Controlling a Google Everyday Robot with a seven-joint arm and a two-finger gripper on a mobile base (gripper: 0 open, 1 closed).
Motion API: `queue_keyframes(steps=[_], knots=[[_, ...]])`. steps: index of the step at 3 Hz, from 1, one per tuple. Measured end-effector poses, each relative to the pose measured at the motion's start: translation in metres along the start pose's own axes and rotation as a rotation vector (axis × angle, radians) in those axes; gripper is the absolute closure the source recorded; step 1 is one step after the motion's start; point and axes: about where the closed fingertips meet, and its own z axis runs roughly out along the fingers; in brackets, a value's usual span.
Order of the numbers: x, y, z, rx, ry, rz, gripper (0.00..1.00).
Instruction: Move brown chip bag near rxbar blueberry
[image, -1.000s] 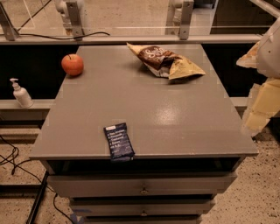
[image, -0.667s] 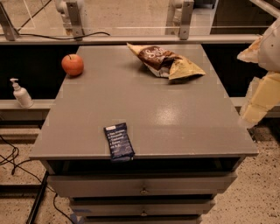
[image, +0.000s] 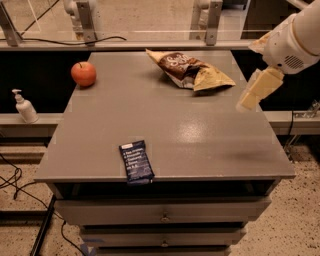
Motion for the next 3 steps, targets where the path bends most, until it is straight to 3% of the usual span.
queue_keyframes(steps=[1, 2, 3], knots=[[-0.013, -0.047, 0.041, 0.094, -0.054, 0.03, 0.0], [-0.022, -0.083, 0.081, 0.123, -0.093, 0.123, 0.0], [-0.028, -0.107, 0.123, 0.105, -0.134, 0.242, 0.0]])
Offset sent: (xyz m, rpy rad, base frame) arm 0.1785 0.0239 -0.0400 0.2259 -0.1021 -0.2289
